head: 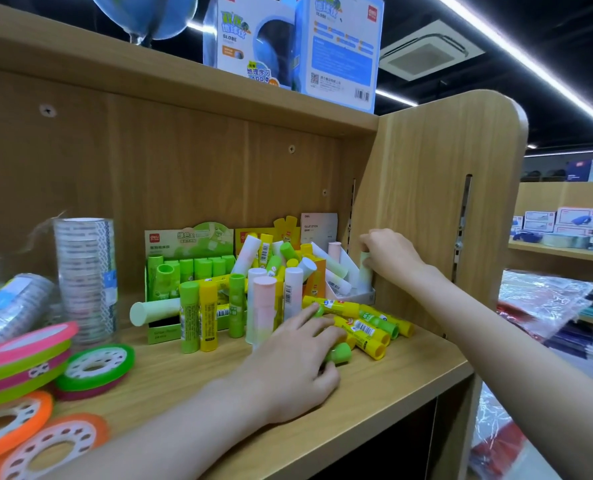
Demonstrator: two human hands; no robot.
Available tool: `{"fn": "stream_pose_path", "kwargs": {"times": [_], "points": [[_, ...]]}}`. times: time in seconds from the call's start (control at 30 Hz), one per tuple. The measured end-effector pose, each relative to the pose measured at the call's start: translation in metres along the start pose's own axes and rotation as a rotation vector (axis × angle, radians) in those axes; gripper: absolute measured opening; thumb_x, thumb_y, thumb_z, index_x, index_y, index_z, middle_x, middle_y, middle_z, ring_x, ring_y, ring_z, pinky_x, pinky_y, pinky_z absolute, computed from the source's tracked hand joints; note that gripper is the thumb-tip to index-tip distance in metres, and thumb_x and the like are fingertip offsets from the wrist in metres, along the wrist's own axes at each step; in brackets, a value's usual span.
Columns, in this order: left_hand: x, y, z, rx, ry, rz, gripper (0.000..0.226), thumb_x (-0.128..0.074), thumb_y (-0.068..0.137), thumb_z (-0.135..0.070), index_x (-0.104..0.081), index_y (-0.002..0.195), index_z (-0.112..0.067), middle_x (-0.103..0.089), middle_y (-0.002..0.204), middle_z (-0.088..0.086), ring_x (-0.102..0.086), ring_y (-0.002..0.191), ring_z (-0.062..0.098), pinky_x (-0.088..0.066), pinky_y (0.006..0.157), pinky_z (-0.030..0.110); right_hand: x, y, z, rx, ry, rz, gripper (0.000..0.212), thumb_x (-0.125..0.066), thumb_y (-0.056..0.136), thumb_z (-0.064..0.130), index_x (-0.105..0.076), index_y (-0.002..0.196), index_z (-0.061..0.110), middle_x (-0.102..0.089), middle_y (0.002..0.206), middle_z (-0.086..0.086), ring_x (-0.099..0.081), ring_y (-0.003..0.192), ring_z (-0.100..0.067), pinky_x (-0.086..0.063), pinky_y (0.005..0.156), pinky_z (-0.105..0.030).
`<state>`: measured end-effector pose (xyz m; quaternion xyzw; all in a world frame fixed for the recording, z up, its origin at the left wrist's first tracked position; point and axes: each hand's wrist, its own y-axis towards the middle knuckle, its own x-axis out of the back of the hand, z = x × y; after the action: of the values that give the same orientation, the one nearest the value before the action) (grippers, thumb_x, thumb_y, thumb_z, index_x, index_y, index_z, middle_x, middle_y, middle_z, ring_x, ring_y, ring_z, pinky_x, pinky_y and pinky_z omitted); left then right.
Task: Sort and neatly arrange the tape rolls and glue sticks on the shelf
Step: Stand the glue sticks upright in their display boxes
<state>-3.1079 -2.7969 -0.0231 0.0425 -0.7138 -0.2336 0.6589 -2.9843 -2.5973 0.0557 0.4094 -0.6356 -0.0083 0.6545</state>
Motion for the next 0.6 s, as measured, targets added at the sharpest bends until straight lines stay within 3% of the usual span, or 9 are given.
{"fn": "stream_pose_path", "kwargs": {"times": [0.2, 0.3, 0.47, 0.53, 0.6], "points": [[0.001, 0.0, -0.001, 0.01, -0.006, -0.001, 0.048, -0.033, 0.095, -0.032, -0.029, 0.143, -0.027, -0.024, 0.151, -0.011, 0.003, 0.143, 0.006, -0.001, 0.112, 0.019, 0.004, 0.002, -0.002, 0.018, 0.052, 0.021, 0.013, -0.057, 0.081, 0.002, -0.054, 0.087, 0.013, -0.06, 0.102, -0.011, -0.056, 0.093, -0.033, -0.037, 0.064, -0.03], [0.002, -0.001, -0.001, 0.01, -0.014, -0.014, 0.047, -0.035, 0.096, -0.029, -0.029, 0.143, -0.027, -0.025, 0.15, -0.011, 0.003, 0.143, 0.006, -0.001, 0.112, 0.019, 0.008, 0.003, 0.001, 0.002, -0.017, 0.026, 0.012, -0.055, 0.081, -0.001, -0.052, 0.085, 0.01, -0.06, 0.099, -0.014, -0.053, 0.082, -0.031, -0.035, 0.062, -0.03], [0.001, -0.001, -0.001, 0.001, -0.018, -0.022, 0.048, -0.035, 0.096, -0.029, -0.028, 0.143, -0.027, -0.025, 0.15, -0.011, 0.004, 0.143, 0.005, -0.001, 0.112, 0.019, 0.019, 0.013, 0.007, -0.01, 0.005, 0.078, 0.021, -0.064, 0.084, 0.015, -0.06, 0.102, 0.004, -0.058, 0.097, -0.012, -0.051, 0.084, -0.028, -0.041, 0.066, -0.031], [0.0, 0.0, 0.0, 0.002, -0.029, -0.027, 0.048, -0.035, 0.096, -0.03, -0.028, 0.143, -0.028, -0.025, 0.15, -0.012, 0.005, 0.142, 0.004, -0.001, 0.113, 0.019, 0.017, 0.024, 0.012, 0.078, 0.049, 0.007, 0.03, -0.062, 0.087, 0.019, -0.058, 0.114, 0.008, -0.059, 0.107, -0.013, -0.05, 0.097, -0.027, -0.043, 0.073, -0.034], [0.0, 0.0, 0.001, -0.001, -0.04, -0.026, 0.048, -0.034, 0.096, -0.03, -0.028, 0.143, -0.028, -0.026, 0.15, -0.012, 0.005, 0.142, 0.004, -0.001, 0.113, 0.019, 0.008, 0.034, 0.019, 0.226, 0.129, 0.06, 0.043, -0.058, 0.09, 0.013, -0.048, 0.131, 0.017, -0.054, 0.122, -0.011, -0.047, 0.111, -0.026, -0.044, 0.085, -0.036]]}}
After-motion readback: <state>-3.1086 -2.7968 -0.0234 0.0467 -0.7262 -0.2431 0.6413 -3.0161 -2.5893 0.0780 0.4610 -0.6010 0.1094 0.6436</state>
